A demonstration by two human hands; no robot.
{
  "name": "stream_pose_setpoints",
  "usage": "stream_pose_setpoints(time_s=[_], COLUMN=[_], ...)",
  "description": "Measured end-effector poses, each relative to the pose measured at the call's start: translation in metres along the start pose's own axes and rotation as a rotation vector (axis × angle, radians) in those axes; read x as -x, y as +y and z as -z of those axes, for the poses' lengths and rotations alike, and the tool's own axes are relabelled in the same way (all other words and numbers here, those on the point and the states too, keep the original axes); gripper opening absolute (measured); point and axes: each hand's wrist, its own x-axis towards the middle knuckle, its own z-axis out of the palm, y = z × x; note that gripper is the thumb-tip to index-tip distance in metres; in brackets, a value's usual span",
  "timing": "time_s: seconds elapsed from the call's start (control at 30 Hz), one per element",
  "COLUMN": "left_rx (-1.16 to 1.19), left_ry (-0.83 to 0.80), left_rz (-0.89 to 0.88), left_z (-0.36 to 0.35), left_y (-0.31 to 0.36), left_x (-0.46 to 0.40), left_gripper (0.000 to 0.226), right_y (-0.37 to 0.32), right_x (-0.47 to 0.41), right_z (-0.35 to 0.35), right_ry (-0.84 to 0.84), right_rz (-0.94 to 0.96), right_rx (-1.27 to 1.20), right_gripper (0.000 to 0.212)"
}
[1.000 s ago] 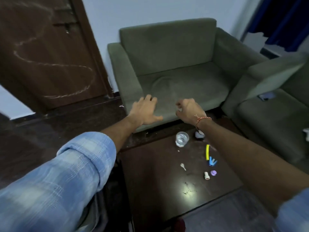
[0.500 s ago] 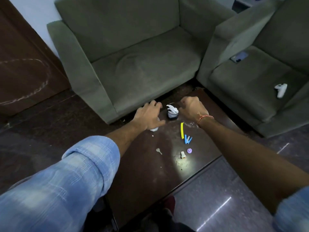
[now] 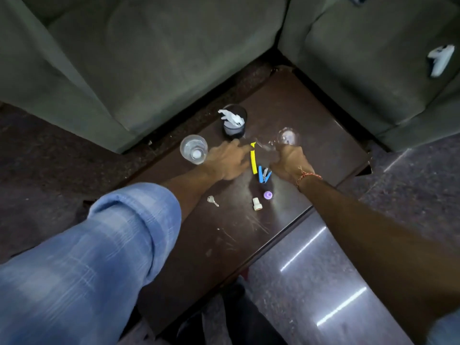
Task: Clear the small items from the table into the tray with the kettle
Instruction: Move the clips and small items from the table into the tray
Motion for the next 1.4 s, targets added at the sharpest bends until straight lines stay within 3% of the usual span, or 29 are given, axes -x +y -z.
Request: stream_pose_setpoints(time_s=[0.27, 0.43, 0.73, 1.0, 1.13, 1.27, 1.4], left_rx=[0.06, 0.073, 0.132, 0.162, 0.081, 0.03, 0.005], left_ry=[-0.097, 0.029, 0.102, 0.217, 0.322, 0.426, 0.503], left_rz=[0.054, 0.049, 0.1, 0.053, 0.022, 0.055, 0.119], left_z=[-0.084, -0.102, -0.098, -0.016, 0.045, 0.107, 0.161], left_y=[-0.007, -0.004, 0.0, -0.003, -0.008, -0.02, -0.042], left_x=[-0.071, -0.084, -0.079, -0.037, 0.001, 0.06, 0.137], left_gripper=[0.039, 0.034, 0.032, 0.023, 0.025, 0.024, 0.023], right_y=[0.044, 0.047, 0.036, 0.001, -0.036, -0.084, -0.138], right_x=[-0.057, -0.074, -0.076, -0.039, -0.007, 0.04, 0.094], right_z=[-0.081, -0.111, -0.121, -0.058, -0.013, 0.02, 0.045], right_ry=[-0.065, -0.02, 0.072, 0.175, 0.333, 0.469, 0.485], right_rz=[-0.088, -0.098, -0.127, -0.062, 0.07, 0.187, 0.292], right_rx=[-0.055, -0.037, -0.029, -0.091, -0.09, -0.112, -0.165], right_gripper=[0.036, 0.053, 0.048, 0.053, 0.046, 0.06, 0.08])
